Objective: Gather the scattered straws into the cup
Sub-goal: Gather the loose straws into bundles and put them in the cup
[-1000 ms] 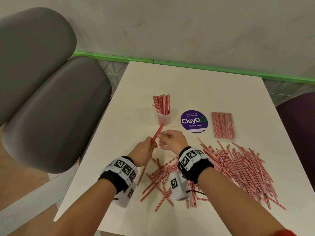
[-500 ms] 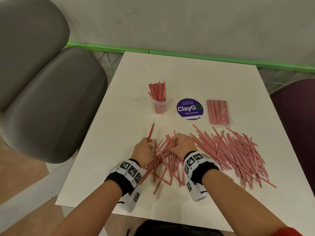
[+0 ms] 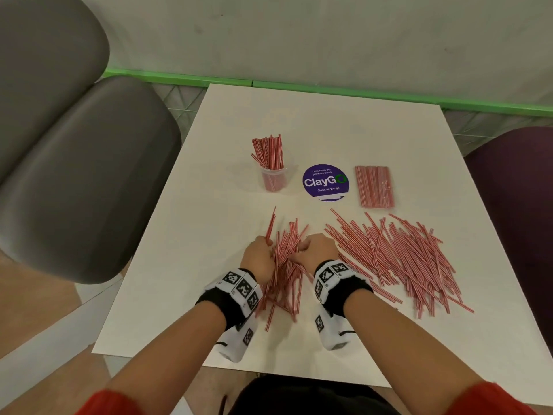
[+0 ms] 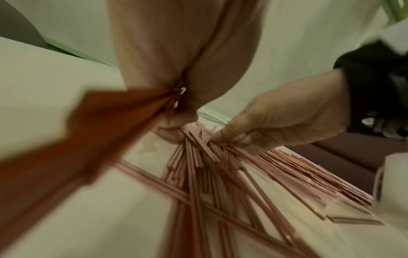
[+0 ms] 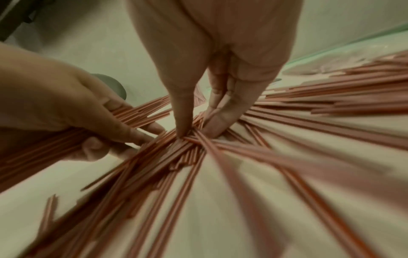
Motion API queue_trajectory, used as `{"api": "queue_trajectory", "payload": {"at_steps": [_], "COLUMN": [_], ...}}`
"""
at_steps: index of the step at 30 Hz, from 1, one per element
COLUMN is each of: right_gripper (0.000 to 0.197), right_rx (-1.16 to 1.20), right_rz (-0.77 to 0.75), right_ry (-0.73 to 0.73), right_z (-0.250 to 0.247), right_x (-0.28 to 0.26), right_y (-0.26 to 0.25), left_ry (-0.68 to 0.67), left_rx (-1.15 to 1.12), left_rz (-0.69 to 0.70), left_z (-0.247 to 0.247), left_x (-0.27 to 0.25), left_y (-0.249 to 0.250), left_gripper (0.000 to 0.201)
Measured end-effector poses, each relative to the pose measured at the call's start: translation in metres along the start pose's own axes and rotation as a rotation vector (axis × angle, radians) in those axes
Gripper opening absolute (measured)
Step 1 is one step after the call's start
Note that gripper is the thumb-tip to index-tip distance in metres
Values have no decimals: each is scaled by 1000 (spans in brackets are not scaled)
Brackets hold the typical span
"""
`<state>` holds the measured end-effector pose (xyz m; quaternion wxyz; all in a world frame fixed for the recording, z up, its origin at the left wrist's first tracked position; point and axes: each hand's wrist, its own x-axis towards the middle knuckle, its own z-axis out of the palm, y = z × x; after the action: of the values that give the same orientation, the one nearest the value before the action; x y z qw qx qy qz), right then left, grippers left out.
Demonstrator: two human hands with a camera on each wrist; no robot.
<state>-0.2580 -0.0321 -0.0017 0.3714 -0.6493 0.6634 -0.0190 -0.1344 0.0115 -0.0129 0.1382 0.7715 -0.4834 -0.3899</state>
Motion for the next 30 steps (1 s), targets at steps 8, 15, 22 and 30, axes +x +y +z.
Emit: {"api": "queue_trajectory", "payload": {"at_steps": [8, 15, 22, 30], "right_gripper": [16, 29, 40, 27], "right_rx": [484, 715, 832, 994], "right_rz": [94, 88, 111, 24], "right_ry": [34, 52, -38, -61], "right_z": [19, 18, 5, -6], "right_x": [12, 14, 16, 18], "right_y": [2, 2, -4, -5], "left_ry": [-80, -153, -180, -165], "left_rx": [13, -29, -165, -280], "left_rz": [-10, 46, 111, 105], "left_z": [9, 10, 6, -1], "left_x": [8, 15, 13, 15], "left_y": [16, 15, 15, 19], "left_gripper": [32, 39, 37, 24]}}
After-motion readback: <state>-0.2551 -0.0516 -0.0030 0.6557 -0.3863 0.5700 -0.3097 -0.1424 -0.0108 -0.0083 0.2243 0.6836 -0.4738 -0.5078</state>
